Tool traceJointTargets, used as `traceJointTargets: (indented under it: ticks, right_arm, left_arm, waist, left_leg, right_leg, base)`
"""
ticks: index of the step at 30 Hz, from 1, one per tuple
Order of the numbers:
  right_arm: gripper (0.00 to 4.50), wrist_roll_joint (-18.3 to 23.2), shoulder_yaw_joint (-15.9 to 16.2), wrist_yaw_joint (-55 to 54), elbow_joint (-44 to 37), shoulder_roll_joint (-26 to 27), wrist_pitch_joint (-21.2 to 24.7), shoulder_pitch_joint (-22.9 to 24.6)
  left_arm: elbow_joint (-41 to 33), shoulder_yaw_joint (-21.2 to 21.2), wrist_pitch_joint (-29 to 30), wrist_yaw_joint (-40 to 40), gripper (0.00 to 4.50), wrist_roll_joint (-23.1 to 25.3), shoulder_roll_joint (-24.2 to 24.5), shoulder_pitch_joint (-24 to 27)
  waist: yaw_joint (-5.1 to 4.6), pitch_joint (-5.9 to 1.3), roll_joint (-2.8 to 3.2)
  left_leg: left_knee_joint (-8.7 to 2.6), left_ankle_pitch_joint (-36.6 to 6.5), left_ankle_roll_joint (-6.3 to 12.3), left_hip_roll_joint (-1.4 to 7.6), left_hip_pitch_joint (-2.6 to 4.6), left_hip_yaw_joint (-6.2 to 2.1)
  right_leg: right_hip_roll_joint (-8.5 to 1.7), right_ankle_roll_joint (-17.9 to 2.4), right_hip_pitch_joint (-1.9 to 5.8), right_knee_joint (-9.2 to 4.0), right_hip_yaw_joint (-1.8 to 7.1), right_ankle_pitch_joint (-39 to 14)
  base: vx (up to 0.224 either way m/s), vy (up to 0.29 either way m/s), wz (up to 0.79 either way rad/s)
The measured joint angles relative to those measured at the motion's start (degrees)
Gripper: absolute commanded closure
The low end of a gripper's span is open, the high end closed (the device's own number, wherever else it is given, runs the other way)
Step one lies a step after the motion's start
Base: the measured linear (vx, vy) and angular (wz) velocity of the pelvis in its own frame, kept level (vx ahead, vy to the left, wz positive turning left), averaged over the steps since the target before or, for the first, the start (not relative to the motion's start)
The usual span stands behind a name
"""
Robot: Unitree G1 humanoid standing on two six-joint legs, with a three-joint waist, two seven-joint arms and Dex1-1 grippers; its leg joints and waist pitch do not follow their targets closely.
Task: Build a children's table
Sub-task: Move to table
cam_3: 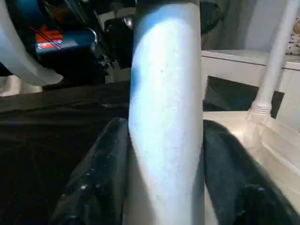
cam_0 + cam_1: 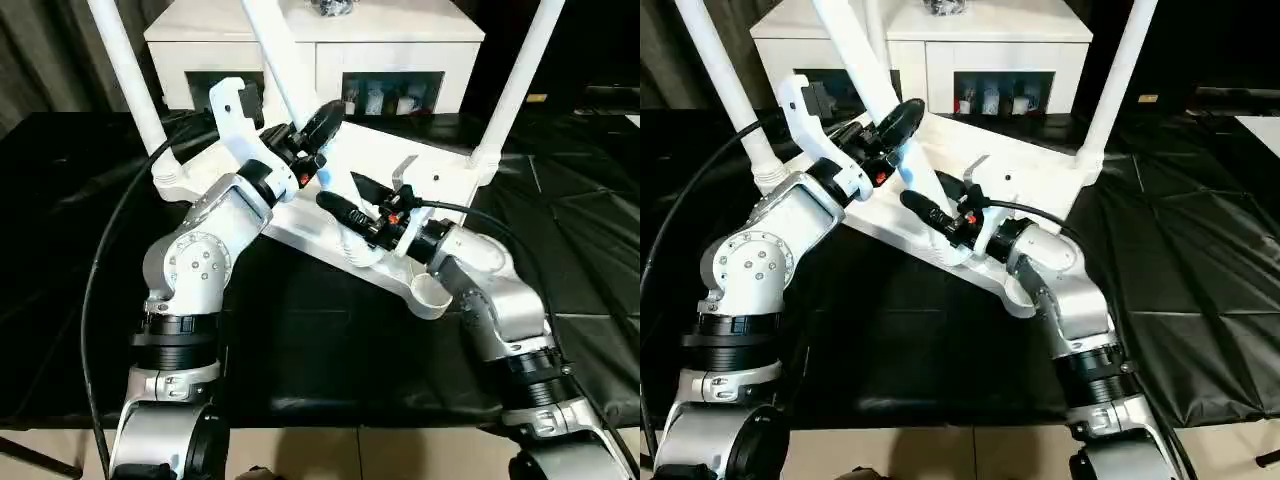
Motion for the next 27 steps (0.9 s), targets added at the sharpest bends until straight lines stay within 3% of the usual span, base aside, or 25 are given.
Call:
traceJointTargets:
  ticks: [3,7,11,14,19,20,23,25,27]
  right_arm:
    - [1.65,4.1,-1.2,2.6,0.0,0.5,3.2,-1.1]
    - [1.35,11.1,-1.4,9.3,-2.2,-2.1,13.5,-1.9]
    - [1.08,14.5,0.3,17.1,-3.5,-6.7,20.5,-1.9]
    - [0.78,16.0,1.2,21.4,-4.0,-9.0,23.2,-1.9]
    - [0.75,18.3,1.2,25.1,-4.4,-11.1,26.7,-2.4]
    - [1.02,19.0,1.2,25.9,-4.4,-11.5,27.8,-2.6]
    - [1.08,20.5,1.3,27.4,-4.6,-12.0,30.4,-2.6]
    - [1.50,20.9,1.3,27.9,-4.8,-11.9,31.1,-2.6]
    - [1.50,21.3,1.3,28.1,-4.9,-11.9,31.7,-2.6]
  left_arm:
    - [-0.1,-0.3,2.3,-4.2,2.66,-1.5,2.2,0.0]
    - [-2.5,-3.7,6.4,-14.9,2.66,-3.7,7.3,0.3]
    - [-3.1,-5.7,9.7,-23.7,2.66,-6.4,10.5,0.2]
    - [-2.4,-5.6,10.9,-30.0,2.66,-8.9,11.9,-0.8]
    - [0.0,-4.2,12.0,-34.9,2.67,-11.5,12.7,-2.7]
    - [0.4,-3.9,12.1,-35.7,2.67,-12.0,13.0,-2.7]
    - [1.0,-2.9,12.7,-38.0,2.67,-12.9,13.7,-2.7]
    - [1.6,-2.9,12.7,-39.2,2.67,-13.2,13.9,-2.7]
    - [1.6,-2.9,12.7,-39.5,2.67,-13.2,14.1,-2.7]
  waist:
    - [-0.04,0.00,0.00]
    - [0.28,0.00,0.00]
    - [0.29,0.00,-0.01]
    - [0.21,0.00,-0.01]
    - [0.19,0.00,-0.01]
    - [0.16,0.00,-0.01]
    - [0.15,0.00,0.00]
    - [0.19,0.00,-0.01]
    - [0.26,0.00,-0.01]
  left_leg:
    - [0.00,0.0,0.01,0.00,0.00,0.00]
    - [0.00,0.0,0.04,0.01,-0.02,0.00]
    - [0.00,0.1,0.09,0.01,-0.01,0.02]
    - [0.01,0.1,0.04,0.01,0.06,0.02]
    - [0.01,0.2,-0.02,0.04,0.10,0.02]
    - [0.01,0.2,-0.01,0.04,0.10,0.02]
    - [0.01,0.2,-0.01,0.04,0.10,0.02]
    - [0.01,0.2,0.01,0.05,0.09,0.02]
    - [0.01,0.2,0.01,0.04,0.08,0.03]
  right_leg:
    - [0.00,0.0,-0.01,0.00,0.00,0.0]
    - [-0.01,0.0,0.01,-0.04,-0.07,0.0]
    - [-0.03,0.0,0.03,0.01,-0.08,0.0]
    - [-0.03,0.0,0.03,0.12,-0.07,0.0]
    - [-0.03,-0.1,0.03,0.22,-0.07,0.0]
    - [-0.03,-0.1,0.02,0.22,-0.07,0.0]
    - [-0.03,-0.1,0.02,0.22,-0.08,0.0]
    - [-0.03,-0.1,0.02,0.20,-0.09,0.0]
    - [-0.04,-0.1,0.02,0.19,-0.10,0.0]
  base:
    - [0.000,0.000,0.00]
    - [0.000,0.000,0.00]
    - [0.000,0.000,0.00]
    - [0.000,0.000,0.00]
    - [0.000,0.000,0.00]
    - [0.000,0.000,0.00]
    - [0.000,0.000,0.00]
    - [0.000,0.000,0.00]
    - [0.000,0.000,0.00]
